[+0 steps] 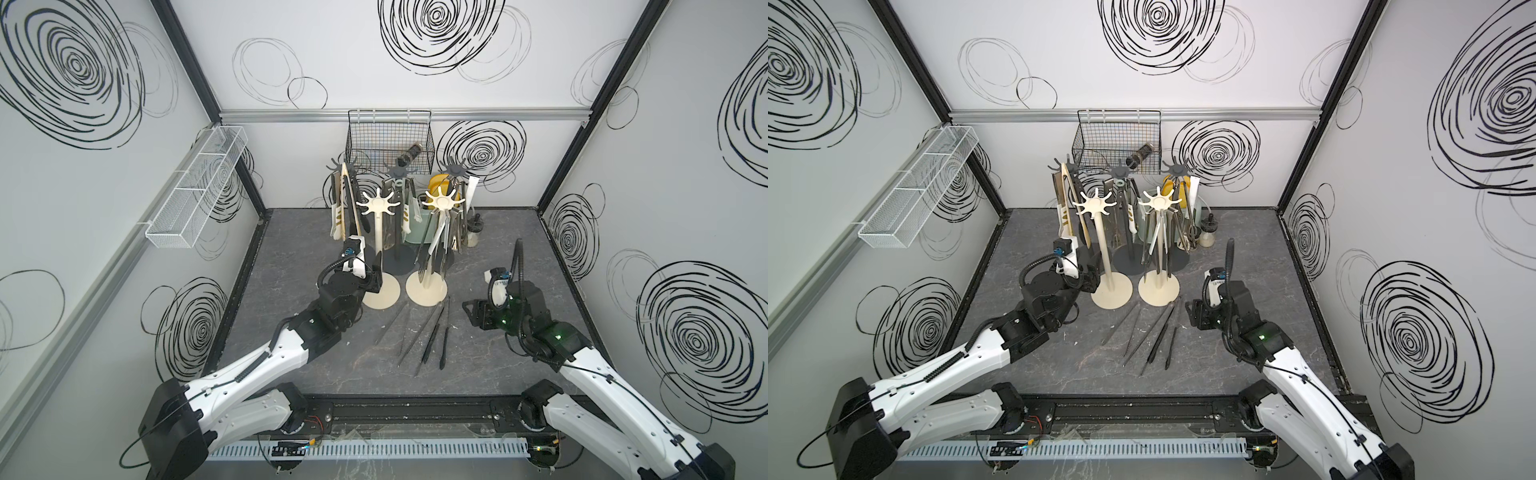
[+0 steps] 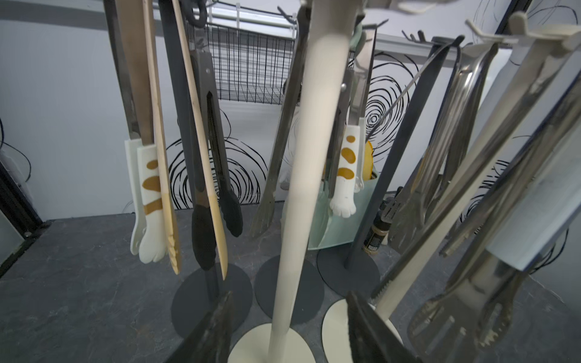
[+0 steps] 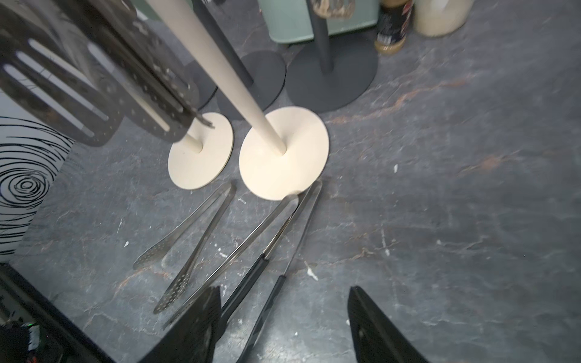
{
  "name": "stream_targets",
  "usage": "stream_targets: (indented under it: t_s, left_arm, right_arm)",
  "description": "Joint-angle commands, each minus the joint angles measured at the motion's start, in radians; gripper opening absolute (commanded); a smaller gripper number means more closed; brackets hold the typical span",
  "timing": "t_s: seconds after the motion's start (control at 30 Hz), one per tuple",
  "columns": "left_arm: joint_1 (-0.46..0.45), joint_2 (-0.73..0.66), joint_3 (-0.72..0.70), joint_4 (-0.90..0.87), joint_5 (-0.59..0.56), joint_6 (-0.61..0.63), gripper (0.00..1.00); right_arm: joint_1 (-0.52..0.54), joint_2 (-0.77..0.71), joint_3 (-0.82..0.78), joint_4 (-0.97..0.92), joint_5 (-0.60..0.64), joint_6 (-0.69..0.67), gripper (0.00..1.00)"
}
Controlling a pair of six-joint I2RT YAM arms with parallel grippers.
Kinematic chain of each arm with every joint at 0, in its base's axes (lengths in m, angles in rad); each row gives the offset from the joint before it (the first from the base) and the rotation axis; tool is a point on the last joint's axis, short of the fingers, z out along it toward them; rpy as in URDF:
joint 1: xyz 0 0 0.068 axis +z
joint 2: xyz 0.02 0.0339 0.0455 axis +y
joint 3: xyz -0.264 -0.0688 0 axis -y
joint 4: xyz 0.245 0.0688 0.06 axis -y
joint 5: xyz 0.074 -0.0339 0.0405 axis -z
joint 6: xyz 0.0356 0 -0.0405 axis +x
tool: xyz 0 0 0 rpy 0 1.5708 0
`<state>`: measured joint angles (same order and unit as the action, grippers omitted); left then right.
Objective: Hang food tongs on kitchen utensil racks
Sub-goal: Place the rack at the center of the board, then pick up the food tongs from the center of the board.
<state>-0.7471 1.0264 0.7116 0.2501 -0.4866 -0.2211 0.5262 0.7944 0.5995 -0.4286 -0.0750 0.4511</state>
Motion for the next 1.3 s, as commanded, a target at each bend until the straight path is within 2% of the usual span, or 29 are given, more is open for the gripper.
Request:
stream_targets:
  t_s: [0.0,0.3,0.5,0.67,1.0,1.27]
  left_arm:
    - [-0.002,-0.047,-0.028,-0.150,0.076,-0.106,0.60]
    - [0.015,-0.121,-0.054,-0.272,0.157,-0.168,0.61]
    - [0.029,-0.121,-0.053,-0.329,0.215,-0.183,0.61]
    - [0.035,-0.131,-0.087,-0.307,0.258,-0.194,0.60]
    - [0.036,-0.151,-0.113,-0.288,0.272,-0.199,0.59]
    - [0.044,-0.146,-0.120,-0.283,0.271,-0.197,0.59]
  right_arm:
    - [0.069,0.028,0.005,-0.079,0.061,0.147,0.66]
    - [0.236,0.137,-0.015,-0.076,0.145,0.339,0.65]
    - [0.306,0.307,0.023,-0.083,0.179,0.419,0.63]
    - [0.352,0.468,0.063,-0.094,0.209,0.477,0.61]
    - [0.379,0.615,0.112,-0.082,0.243,0.497,0.54]
    - [0.374,0.702,0.130,-0.126,0.269,0.494,0.37]
